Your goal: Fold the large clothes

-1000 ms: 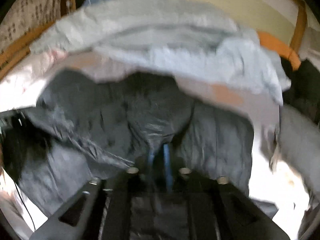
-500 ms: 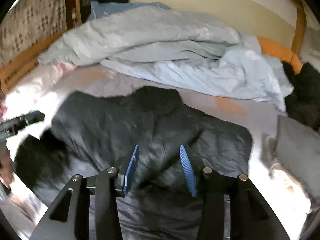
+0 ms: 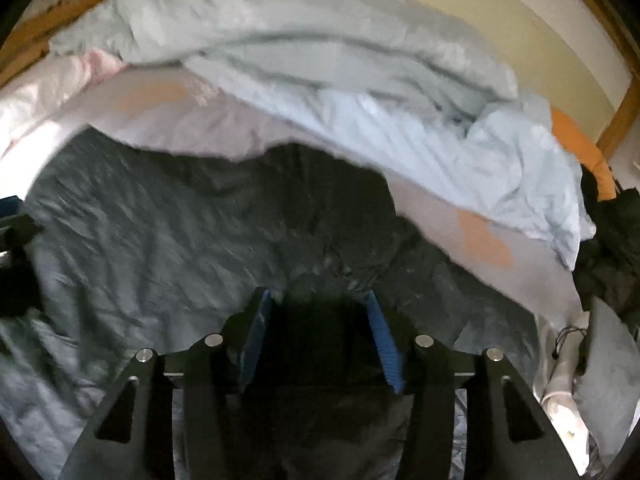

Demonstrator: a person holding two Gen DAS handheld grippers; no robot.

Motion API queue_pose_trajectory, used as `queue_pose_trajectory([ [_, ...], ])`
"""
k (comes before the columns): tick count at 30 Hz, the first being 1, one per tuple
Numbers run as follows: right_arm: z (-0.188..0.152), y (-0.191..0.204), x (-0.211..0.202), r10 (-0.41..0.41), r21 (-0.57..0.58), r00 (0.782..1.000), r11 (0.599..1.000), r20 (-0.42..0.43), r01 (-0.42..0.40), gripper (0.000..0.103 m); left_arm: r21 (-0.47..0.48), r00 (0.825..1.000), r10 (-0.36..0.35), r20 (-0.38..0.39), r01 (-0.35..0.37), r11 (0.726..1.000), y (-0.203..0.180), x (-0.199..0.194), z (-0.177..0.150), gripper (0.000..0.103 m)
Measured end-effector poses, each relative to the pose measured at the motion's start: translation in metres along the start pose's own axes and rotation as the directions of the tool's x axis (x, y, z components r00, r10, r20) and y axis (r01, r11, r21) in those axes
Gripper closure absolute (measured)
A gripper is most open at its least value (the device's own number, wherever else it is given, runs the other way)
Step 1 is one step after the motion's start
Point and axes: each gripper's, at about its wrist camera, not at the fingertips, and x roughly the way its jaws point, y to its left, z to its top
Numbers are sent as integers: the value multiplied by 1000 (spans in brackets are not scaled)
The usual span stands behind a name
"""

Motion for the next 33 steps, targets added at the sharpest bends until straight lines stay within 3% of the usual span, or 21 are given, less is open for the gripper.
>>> queue_pose_trajectory([
  [3,-11,-22,-1,-86,-1,996,996,7,86,51,25,997,72,-18,-72,997,-5,7,-5,37],
  [5,-23,-46,-9,-147,7,989,989,26,147,51,4,997,70,-25,-70,998,-1,10,-5,37],
  [10,-58,-109,-24,-164,84,986,983,-16,164,51,-30,995,78,-61,-80,996,5,14,-8,37],
  [15,-95,-146,-25,-110,150,990,981,-90,123,51,-13,994,95,-53,-96,995,4,12,-9,37],
  [18,-109,-169,-32,21,280,997,960,-80,3,49,12,993,107,-51,-106,994,1,15,-10,37],
  [20,-111,-179,-37,66,341,997,939,-45,-47,49,37,992,121,-46,-119,992,-3,15,-10,37],
  [22,-109,-184,-43,107,354,994,930,-2,-100,49,101,983,183,-19,-180,979,-11,15,-11,36],
  [24,-107,-181,-37,99,313,995,946,-23,-87,49,182,965,261,9,-258,949,-21,20,-14,36],
  [25,-107,-178,-26,79,286,994,957,-76,-54,52,193,958,286,5,-281,940,-22,24,-15,36],
  [26,-109,-178,-14,71,278,990,960,-124,-34,67,186,958,286,-6,-280,942,-20,27,-16,35],
  [27,-109,-179,-6,86,289,988,956,-131,-45,73,176,960,279,-19,-271,946,-18,30,-16,34],
  [31,-103,-189,1,63,345,997,938,-53,-41,91,164,959,284,-18,-278,947,-13,30,-14,34],
  [33,-92,-192,-14,19,332,998,942,51,-35,94,165,958,285,-18,-279,946,-13,30,-15,34],
])
